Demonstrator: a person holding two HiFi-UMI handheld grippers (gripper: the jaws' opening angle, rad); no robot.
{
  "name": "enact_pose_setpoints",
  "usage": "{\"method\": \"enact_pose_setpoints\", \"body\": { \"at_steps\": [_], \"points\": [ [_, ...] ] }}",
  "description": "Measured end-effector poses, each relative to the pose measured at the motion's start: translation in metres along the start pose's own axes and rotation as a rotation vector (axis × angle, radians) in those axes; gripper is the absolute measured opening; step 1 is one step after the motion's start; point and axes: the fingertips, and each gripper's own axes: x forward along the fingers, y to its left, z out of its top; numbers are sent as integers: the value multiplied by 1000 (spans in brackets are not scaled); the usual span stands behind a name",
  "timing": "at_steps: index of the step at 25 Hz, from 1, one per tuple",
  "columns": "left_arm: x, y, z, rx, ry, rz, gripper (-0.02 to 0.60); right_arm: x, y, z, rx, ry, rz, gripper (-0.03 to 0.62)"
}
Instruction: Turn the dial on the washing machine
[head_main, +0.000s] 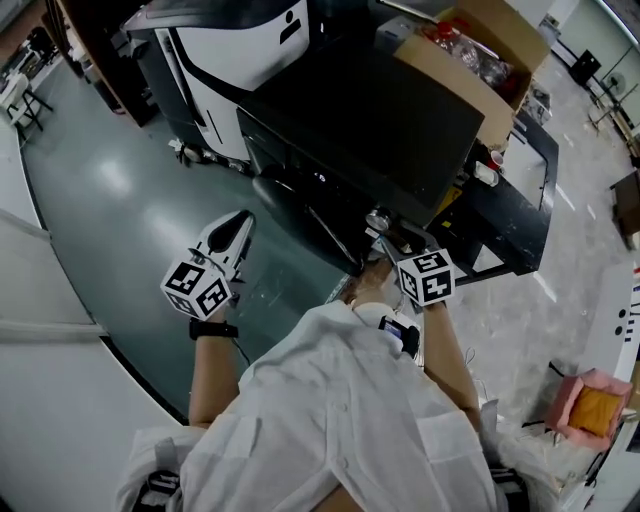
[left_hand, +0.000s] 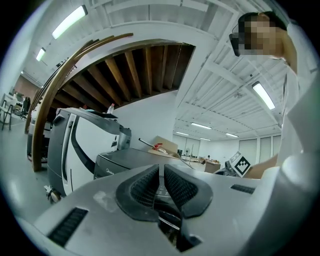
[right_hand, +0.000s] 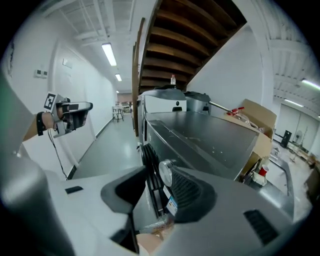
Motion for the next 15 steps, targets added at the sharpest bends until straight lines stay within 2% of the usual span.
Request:
{"method": "enact_pose_setpoints", "body": {
  "at_steps": [8,15],
  "points": [
    [-22,-1,-2,27,13,29,17,38,-1,-19,-25,179,-13,206],
    [-38,5,-4,23,14,70,17,49,-1,-22,-48,234,-23,217]
  ]
}}
